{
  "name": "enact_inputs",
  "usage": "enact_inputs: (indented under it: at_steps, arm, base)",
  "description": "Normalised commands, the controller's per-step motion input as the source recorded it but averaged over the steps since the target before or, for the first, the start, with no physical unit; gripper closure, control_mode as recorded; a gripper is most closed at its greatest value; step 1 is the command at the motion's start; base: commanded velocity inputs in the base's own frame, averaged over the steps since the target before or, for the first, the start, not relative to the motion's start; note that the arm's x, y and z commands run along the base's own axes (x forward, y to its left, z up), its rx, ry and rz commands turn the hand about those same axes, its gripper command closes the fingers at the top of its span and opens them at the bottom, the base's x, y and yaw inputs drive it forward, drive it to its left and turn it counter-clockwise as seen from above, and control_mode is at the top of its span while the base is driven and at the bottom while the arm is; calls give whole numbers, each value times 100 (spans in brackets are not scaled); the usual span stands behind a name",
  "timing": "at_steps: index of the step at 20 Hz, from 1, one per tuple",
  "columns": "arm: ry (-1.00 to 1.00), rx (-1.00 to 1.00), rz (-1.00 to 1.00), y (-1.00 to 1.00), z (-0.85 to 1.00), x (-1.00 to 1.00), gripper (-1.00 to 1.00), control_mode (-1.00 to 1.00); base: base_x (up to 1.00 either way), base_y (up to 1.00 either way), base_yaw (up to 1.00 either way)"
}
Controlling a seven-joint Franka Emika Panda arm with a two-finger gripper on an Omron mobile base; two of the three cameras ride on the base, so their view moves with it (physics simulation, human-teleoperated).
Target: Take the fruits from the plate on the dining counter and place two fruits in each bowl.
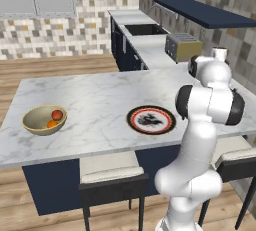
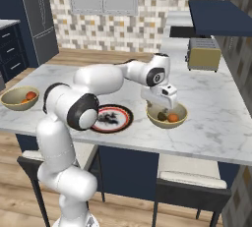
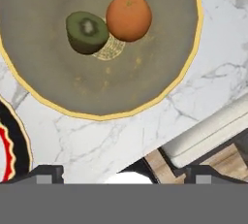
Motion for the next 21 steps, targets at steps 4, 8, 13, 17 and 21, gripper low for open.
enact_inputs:
  at_steps: [4, 8, 13, 17, 21]
  arm:
    - [-14, -4, 4, 78, 2, -73, -100, -100]
    - [-17, -5, 10, 74, 0, -78, -100, -100]
    - [-7, -4, 18, 66, 16, -70, -100, -100]
    - [6, 0, 13, 57, 41, -58, -100, -100]
    - [1, -1, 17, 54, 32, -64, -100, -100]
  base:
    - [0, 0, 0]
    - [0, 0, 0]
    - [0, 0, 0]
    - [0, 0, 0]
    - [0, 0, 0]
